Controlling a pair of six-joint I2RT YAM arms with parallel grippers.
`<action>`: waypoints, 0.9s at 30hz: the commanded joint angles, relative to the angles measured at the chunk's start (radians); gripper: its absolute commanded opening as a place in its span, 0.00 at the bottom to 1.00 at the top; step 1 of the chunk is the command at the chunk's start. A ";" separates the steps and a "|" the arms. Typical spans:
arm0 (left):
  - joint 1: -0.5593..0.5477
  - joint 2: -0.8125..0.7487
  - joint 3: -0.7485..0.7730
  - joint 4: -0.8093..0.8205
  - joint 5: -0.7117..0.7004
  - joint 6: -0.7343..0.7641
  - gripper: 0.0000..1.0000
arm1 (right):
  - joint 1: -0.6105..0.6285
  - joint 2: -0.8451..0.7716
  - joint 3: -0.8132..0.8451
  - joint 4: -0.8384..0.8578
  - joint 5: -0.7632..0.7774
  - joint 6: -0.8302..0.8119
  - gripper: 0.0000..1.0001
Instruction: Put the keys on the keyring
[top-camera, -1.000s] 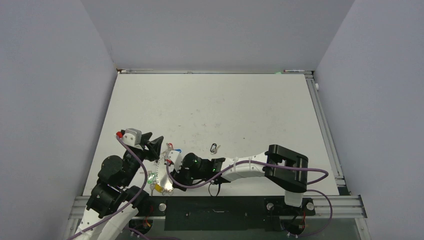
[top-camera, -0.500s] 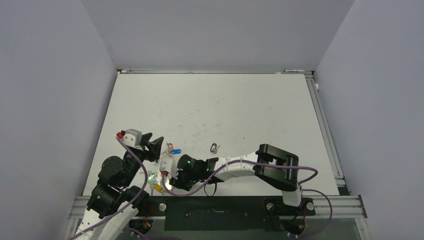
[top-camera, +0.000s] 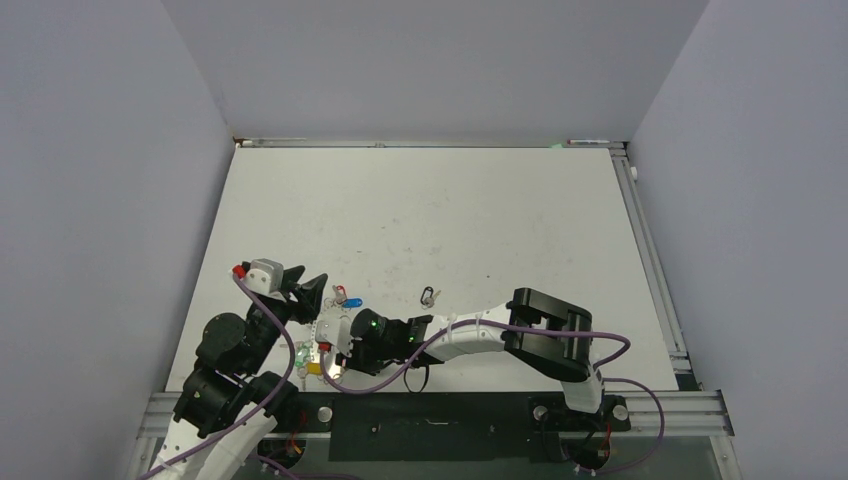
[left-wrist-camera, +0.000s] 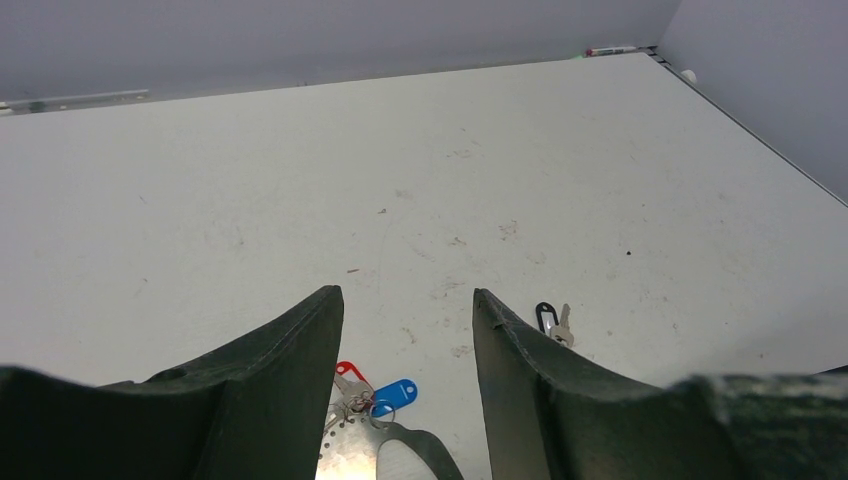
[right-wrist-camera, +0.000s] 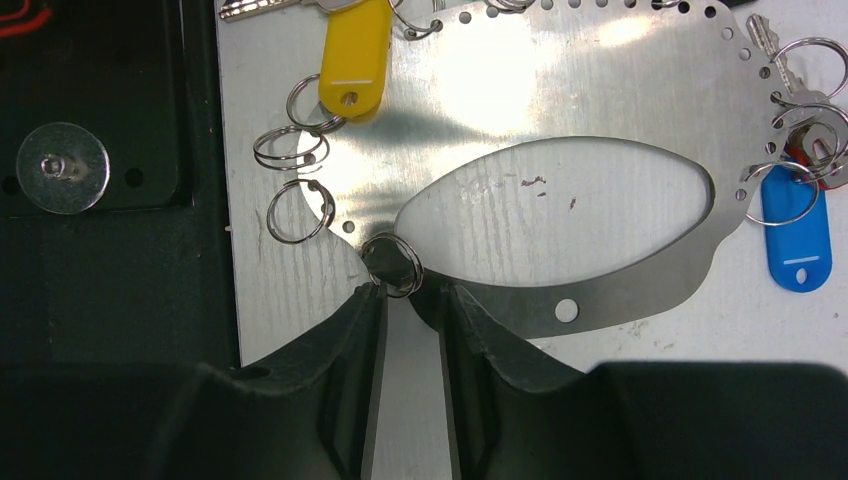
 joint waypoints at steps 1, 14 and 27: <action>0.007 -0.010 0.003 0.037 0.006 0.006 0.47 | 0.007 -0.016 0.028 0.041 0.005 -0.023 0.29; 0.007 -0.012 0.001 0.037 0.006 0.007 0.47 | 0.007 -0.014 0.055 0.070 -0.008 -0.047 0.38; 0.008 -0.020 0.000 0.039 0.006 0.009 0.47 | 0.007 0.044 0.085 0.044 -0.022 -0.065 0.36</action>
